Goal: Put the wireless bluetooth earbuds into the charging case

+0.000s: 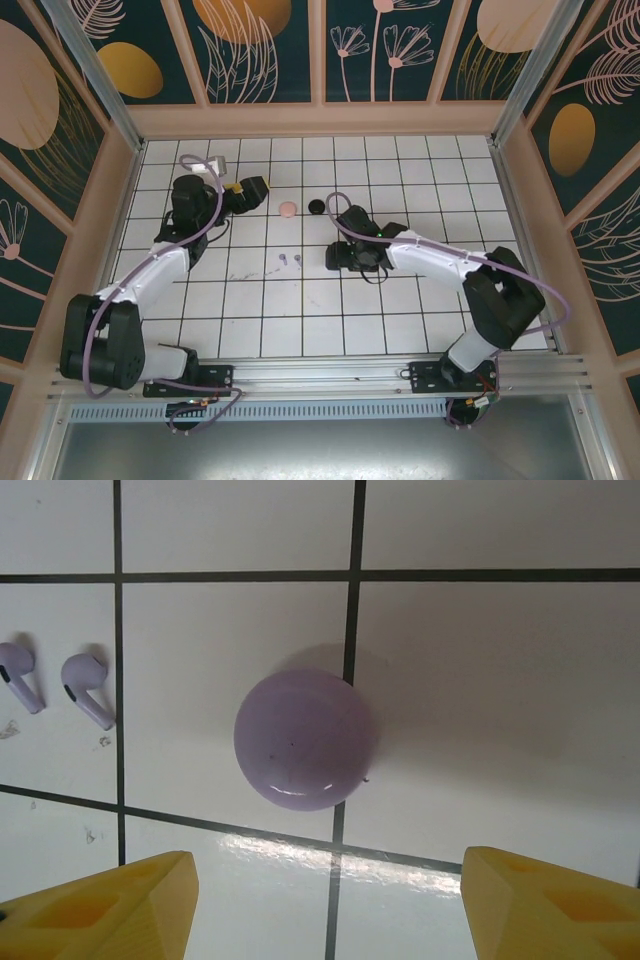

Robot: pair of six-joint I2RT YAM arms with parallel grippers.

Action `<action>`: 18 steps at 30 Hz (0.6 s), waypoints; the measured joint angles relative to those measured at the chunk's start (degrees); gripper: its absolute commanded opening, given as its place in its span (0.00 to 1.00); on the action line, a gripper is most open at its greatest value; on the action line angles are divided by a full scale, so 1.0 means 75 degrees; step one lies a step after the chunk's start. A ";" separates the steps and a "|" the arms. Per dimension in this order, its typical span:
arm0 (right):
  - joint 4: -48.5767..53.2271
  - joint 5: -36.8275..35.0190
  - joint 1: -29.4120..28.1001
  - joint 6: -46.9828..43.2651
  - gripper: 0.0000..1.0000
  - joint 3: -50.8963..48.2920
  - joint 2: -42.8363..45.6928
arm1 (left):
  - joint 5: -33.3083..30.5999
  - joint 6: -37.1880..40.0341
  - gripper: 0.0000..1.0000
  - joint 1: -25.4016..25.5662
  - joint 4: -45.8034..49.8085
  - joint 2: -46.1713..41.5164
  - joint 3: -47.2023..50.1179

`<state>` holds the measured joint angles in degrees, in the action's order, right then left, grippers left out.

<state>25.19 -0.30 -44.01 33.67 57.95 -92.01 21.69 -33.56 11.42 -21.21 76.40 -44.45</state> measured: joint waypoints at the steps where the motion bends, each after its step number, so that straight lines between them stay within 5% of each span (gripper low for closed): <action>1: -0.0032 0.0017 -0.0003 0.0026 0.70 0.0076 -0.0131 | -0.0096 -0.0064 0.99 -0.0003 -0.0076 -0.0137 0.0085; 18: -0.0574 0.0393 -0.0953 0.1043 0.70 0.0169 -0.0431 | -0.1789 -0.0959 0.99 -0.0003 -0.0557 -0.1227 0.0965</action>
<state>20.88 2.66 -51.16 41.50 59.22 -95.24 8.27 -40.75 11.40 -25.39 67.20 -37.21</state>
